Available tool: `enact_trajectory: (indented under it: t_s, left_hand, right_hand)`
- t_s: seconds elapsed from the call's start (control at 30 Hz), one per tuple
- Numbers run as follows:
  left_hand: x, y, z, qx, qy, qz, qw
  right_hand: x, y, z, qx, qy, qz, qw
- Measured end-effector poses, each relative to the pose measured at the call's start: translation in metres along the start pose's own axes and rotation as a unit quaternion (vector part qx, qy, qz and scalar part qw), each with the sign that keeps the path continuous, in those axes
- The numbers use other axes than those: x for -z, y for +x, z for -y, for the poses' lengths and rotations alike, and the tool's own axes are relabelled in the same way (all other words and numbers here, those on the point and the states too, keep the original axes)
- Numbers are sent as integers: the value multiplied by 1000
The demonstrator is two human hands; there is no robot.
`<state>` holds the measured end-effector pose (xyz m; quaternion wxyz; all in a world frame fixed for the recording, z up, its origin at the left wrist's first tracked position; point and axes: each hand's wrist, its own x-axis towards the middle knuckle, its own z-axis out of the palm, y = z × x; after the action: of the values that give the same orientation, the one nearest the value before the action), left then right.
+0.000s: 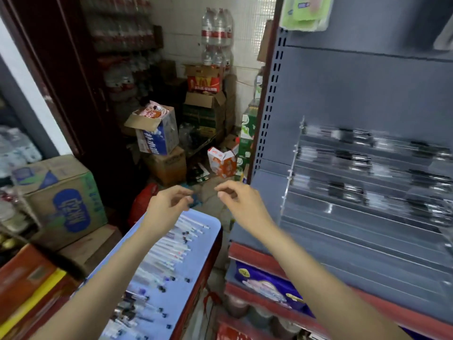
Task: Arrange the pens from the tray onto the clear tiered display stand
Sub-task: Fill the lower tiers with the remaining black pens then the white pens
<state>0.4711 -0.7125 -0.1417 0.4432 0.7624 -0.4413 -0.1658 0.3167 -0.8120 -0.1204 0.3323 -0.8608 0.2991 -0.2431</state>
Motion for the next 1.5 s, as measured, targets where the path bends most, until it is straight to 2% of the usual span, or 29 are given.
enact_trajectory:
  t_s: [0.2, 0.3, 0.4, 0.5, 0.6, 0.73, 1.03, 1.23, 1.5]
  left_hand:
    - [48, 3, 113, 84, 82, 4, 993]
    - [54, 13, 156, 64, 120, 47, 990]
    - [55, 28, 191, 59, 174, 133, 974]
    - [52, 38, 218, 19, 256, 234, 938]
    - [49, 43, 239, -27, 323, 260, 910]
    - [48, 48, 254, -39, 320, 310, 895]
    - [45, 52, 262, -50, 311, 285, 905]
    - [46, 50, 266, -4, 245, 267, 932]
    - [37, 54, 273, 37, 201, 242, 948]
  right_hand:
    - [-122, 35, -3, -77, -18, 152, 985]
    - [-172, 50, -23, -139, -79, 208, 965]
    - [-208, 60, -43, -184, -127, 223, 949]
    - [-228, 66, -56, -199, -203, 223, 932]
    - [-239, 69, -60, -204, -251, 219, 921]
    - [-245, 75, -63, -216, -266, 224, 913]
    - [-249, 91, -73, -249, -220, 221, 917]
    - [-245, 100, -72, -253, -197, 238, 917]
    - [-248, 112, -81, -287, -170, 269, 903]
